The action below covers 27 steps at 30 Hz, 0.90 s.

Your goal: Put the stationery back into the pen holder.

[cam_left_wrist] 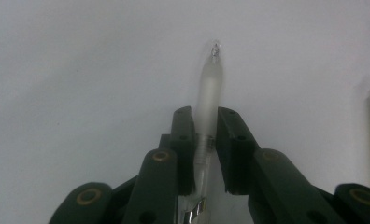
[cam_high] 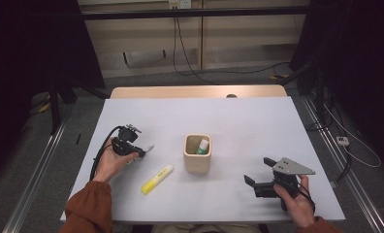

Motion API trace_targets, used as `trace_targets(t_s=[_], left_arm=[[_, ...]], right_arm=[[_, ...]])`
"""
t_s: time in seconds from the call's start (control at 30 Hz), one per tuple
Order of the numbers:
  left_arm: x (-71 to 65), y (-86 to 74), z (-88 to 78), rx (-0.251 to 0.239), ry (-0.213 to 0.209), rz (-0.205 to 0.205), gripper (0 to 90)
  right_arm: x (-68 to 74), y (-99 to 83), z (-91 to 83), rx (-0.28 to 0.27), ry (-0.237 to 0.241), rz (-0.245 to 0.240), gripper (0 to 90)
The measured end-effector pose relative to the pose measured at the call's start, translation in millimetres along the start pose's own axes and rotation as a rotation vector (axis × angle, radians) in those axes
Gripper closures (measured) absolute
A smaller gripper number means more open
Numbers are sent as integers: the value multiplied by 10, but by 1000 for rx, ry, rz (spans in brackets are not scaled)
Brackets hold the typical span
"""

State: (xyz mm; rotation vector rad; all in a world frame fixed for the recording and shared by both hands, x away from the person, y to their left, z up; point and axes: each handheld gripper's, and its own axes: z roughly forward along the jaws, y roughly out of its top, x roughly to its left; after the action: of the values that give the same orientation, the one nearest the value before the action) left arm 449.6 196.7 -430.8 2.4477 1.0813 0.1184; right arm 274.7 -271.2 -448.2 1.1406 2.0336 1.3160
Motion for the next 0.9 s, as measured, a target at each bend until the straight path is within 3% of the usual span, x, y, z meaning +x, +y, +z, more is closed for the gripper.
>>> trace_targets(t_s=[0.03,0.23,0.3,0.57,0.83,0.9], left_arm=[[5,-3,0,-3,-11,-18,778],[-41,11,-11,6,27,1,802],[-49,3,-12,-4,26,-14,802],[-63,-24,-129,-99,16,-24,803],[-143,-36,-256,-219,-28,-30,802],[-156,-37,-280,-241,-45,-50,802]], right_arm=[[1,-1,-1,1,2,-1,36],[0,-1,-4,0,4,-2,36],[2,0,-6,0,6,-2,36],[5,3,-11,-2,7,-2,36],[1,3,-14,-4,4,-4,36],[0,3,-15,-5,4,-4,36]])
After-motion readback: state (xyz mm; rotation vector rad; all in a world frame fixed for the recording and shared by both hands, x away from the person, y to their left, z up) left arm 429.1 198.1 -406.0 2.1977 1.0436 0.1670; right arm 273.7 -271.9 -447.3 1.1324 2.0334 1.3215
